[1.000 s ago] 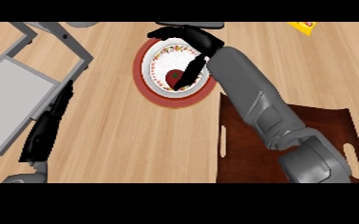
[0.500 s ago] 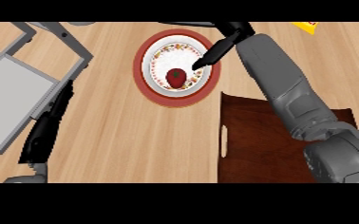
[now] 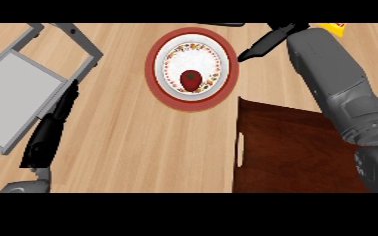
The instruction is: Pick the tomato from the tray and place it in the plate
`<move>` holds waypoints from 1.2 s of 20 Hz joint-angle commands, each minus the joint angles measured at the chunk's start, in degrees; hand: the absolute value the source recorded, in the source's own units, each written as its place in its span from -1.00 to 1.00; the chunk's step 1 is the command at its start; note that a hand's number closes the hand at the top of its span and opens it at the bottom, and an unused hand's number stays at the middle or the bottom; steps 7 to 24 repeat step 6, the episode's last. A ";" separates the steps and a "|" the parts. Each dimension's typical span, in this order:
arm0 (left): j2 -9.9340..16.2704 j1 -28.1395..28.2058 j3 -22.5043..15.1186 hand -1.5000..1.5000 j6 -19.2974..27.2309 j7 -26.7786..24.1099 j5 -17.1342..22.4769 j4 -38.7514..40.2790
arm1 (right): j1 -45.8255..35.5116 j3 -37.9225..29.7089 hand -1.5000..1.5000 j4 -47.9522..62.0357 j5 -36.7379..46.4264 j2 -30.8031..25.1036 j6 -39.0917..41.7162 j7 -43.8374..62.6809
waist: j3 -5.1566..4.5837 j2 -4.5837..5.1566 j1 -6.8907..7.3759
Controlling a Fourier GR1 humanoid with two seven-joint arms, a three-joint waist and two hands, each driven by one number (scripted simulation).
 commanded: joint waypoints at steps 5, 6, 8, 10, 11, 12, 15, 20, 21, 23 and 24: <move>0.87 -1.25 -0.08 0.00 -1.14 -0.37 0.19 -0.31 | 0.96 0.06 -1.00 -0.79 0.20 -4.79 4.71 -2.26 | 0.09 0.74 1.72; -0.24 -1.05 -0.94 0.00 -0.82 0.36 0.00 -0.55 | 1.88 -0.51 -1.00 -0.78 -0.34 -4.87 4.08 -2.87 | 0.16 0.89 1.69; -0.24 -1.05 -0.94 0.00 -0.82 0.36 0.00 -0.55 | 1.88 -0.51 -1.00 -0.78 -0.34 -4.87 4.08 -2.87 | 0.16 0.89 1.69; -0.24 -1.05 -0.94 0.00 -0.82 0.36 0.00 -0.55 | 1.88 -0.51 -1.00 -0.78 -0.34 -4.87 4.08 -2.87 | 0.16 0.89 1.69; -0.24 -1.05 -0.94 0.00 -0.82 0.36 0.00 -0.55 | 1.88 -0.51 -1.00 -0.78 -0.34 -4.87 4.08 -2.87 | 0.16 0.89 1.69; -0.24 -1.05 -0.94 0.00 -0.82 0.36 0.00 -0.55 | 1.88 -0.51 -1.00 -0.78 -0.34 -4.87 4.08 -2.87 | 0.16 0.89 1.69; -0.24 -1.05 -0.94 0.00 -0.82 0.36 0.00 -0.55 | 1.88 -0.51 -1.00 -0.78 -0.34 -4.87 4.08 -2.87 | 0.16 0.89 1.69; -0.24 -1.05 -0.94 0.00 -0.82 0.36 0.00 -0.55 | 1.88 -0.51 -1.00 -0.78 -0.34 -4.87 4.08 -2.87 | 0.16 0.89 1.69; -0.24 -1.05 -0.94 0.00 -0.82 0.36 0.00 -0.55 | 1.88 -0.51 -1.00 -0.78 -0.34 -4.87 4.08 -2.87 | 0.16 0.89 1.69; -0.24 -1.05 -0.94 0.00 -0.82 0.36 0.00 -0.55 | 1.88 -0.51 -1.00 -0.78 -0.34 -4.87 4.08 -2.87 | 0.16 0.89 1.69; -0.24 -1.05 -0.94 0.00 -0.82 0.36 0.00 -0.55 | 1.88 -0.51 -1.00 -0.78 -0.34 -4.87 4.08 -2.87 | 0.16 0.89 1.69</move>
